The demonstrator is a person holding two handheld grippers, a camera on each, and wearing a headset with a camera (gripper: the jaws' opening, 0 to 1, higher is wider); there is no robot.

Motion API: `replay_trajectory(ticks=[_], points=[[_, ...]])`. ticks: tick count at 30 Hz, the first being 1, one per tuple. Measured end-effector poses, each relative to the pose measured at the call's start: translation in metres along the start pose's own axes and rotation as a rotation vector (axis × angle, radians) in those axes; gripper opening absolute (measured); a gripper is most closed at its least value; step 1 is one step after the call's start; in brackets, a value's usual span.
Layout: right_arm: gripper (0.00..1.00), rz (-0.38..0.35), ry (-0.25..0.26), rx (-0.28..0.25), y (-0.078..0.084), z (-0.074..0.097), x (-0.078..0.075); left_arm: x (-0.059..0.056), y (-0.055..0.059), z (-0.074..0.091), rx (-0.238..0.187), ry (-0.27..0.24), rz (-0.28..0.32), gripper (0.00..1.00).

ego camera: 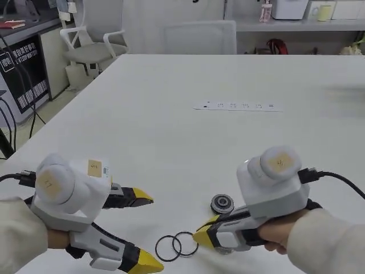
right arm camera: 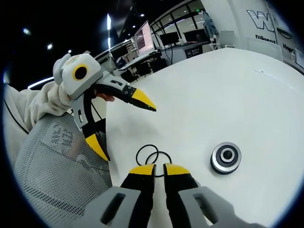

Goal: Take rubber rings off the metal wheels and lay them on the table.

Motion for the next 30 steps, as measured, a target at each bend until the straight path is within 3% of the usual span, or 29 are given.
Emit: replay_trajectory(ticks=[30], points=[[0.09,-0.013,0.044,-0.113,-0.024,0.024,-0.017,-0.001,0.001,-0.001,0.013,0.005,0.008,0.71]])
Point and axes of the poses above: the centre of the closed fingertips' face, and the gripper's own axes: z roughly backward along the fingers, x roughly to its left, y roughly out of its underside, the point moved 5 cm from there along z, roughly backward along the fingers, and after that the axes turned 8 degrees about -x, right-handed, at the moved point
